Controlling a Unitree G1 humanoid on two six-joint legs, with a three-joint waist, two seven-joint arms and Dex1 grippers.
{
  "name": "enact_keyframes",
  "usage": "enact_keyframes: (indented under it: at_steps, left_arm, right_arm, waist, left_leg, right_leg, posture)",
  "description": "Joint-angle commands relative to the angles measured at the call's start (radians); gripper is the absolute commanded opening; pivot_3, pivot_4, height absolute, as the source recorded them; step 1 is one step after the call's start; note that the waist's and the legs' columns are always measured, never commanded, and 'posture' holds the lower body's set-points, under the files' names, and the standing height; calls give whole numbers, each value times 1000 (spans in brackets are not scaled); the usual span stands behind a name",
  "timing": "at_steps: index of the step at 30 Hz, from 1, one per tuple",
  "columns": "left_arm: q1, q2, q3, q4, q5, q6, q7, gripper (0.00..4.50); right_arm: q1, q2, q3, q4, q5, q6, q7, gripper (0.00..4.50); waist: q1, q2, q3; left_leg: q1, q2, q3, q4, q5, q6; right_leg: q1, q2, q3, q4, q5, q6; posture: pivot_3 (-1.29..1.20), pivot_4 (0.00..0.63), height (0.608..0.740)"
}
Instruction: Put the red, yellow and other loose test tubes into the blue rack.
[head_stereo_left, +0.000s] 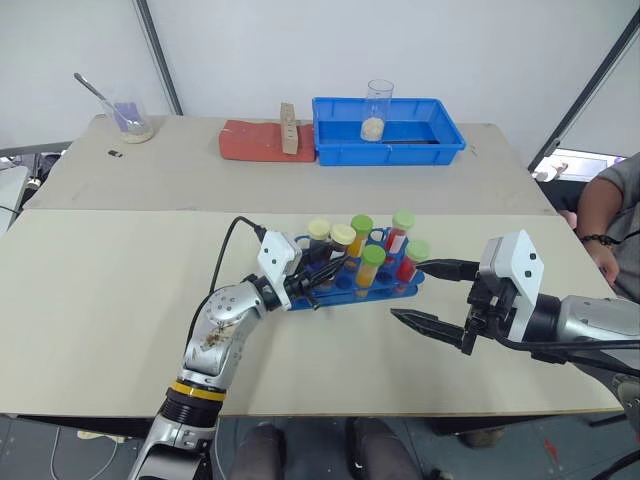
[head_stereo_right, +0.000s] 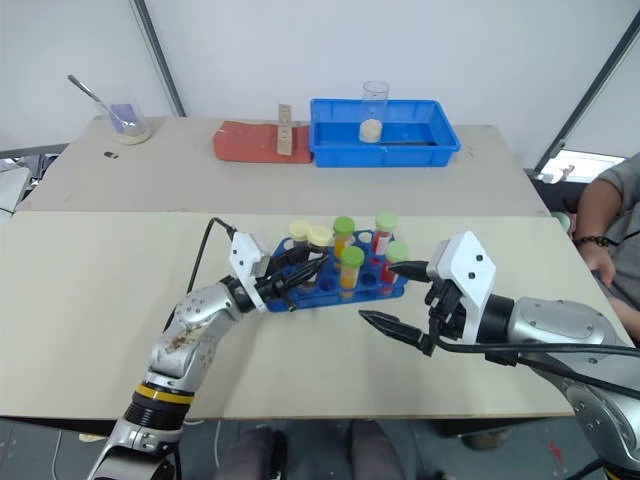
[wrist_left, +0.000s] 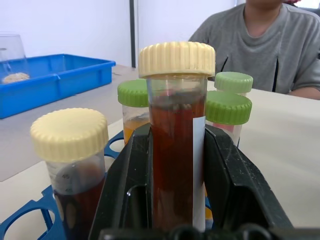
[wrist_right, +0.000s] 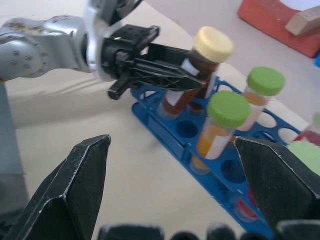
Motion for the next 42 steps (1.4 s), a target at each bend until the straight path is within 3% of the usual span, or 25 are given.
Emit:
enact_keyframes:
  at_steps: [1, 10, 17, 18, 26, 32, 36, 42]
  left_arm:
    - [33, 4, 9, 2, 26, -24, 24, 908]
    - [83, 13, 0, 22, 52, -95, 30, 908]
    - [107, 51, 14, -7, 31, -77, 1, 4207]
    - [112, 61, 19, -20, 25, -69, -5, 4466]
    - [183, 391, 149, -262, -53, 134, -131, 4466]
    - [336, 621, 381, -399, -83, 291, -155, 4466]
    - [473, 680, 510, -453, -84, 334, -184, 4466]
    - [520, 673, 537, -466, -95, 332, -191, 4466]
  right_arm:
    - [-10, 5, -24, -22, -9, -25, -19, 4421]
    - [-13, 5, -30, -10, -16, -16, -32, 4421]
    - [-3, -21, -34, 5, -9, -14, 11, 4421]
    - [-2, -24, -33, 8, -13, -17, 17, 4421]
    - [-7, -86, -19, 76, -81, -104, 169, 4421]
    - [40, -199, -78, 232, -166, -249, 419, 4421]
    - [53, -262, -95, 346, -226, -326, 534, 4421]
    - [5, -264, -74, 410, -258, -370, 570, 4421]
  waist:
    - [0, 0, 0]
    - [-4, 0, 0]
    - [1, 0, 0]
    - [2, 0, 0]
    - [0, 0, 0]
    - [-1, 0, 0]
    - [0, 0, 0]
    - [6, 1, 0]
  left_leg:
    - [0, 0, 0, 0, 0, 0]
    - [0, 0, 0, -1, 0, 0]
    - [0, 0, 0, 0, 0, 0]
    - [0, 0, 0, 0, 0, 0]
    - [-1, 1, 0, -2, 0, 0]
    - [-1, 1, 2, -4, 0, 0]
    - [-5, 1, 5, -5, 0, 0]
    - [-6, 2, 5, -5, 0, -1]
  right_leg:
    - [0, 0, 0, 0, 0, 0]
    - [0, 0, 0, 0, -1, -1]
    - [0, 0, 0, 0, -1, -2]
    - [0, 0, 0, -1, -1, -2]
    - [-3, -1, -1, -1, -2, -3]
    - [-6, -3, -2, -2, -3, -4]
    - [-12, -4, -2, -1, -4, -4]
    - [-16, -4, -2, 1, -4, -5]
  posture:
    - [0, 150, 740]
    - [0, 150, 740]
    - [0, 150, 740]
    - [0, 150, 740]
    - [0, 150, 740]
    - [0, 150, 740]
    - [0, 150, 740]
    - [0, 150, 740]
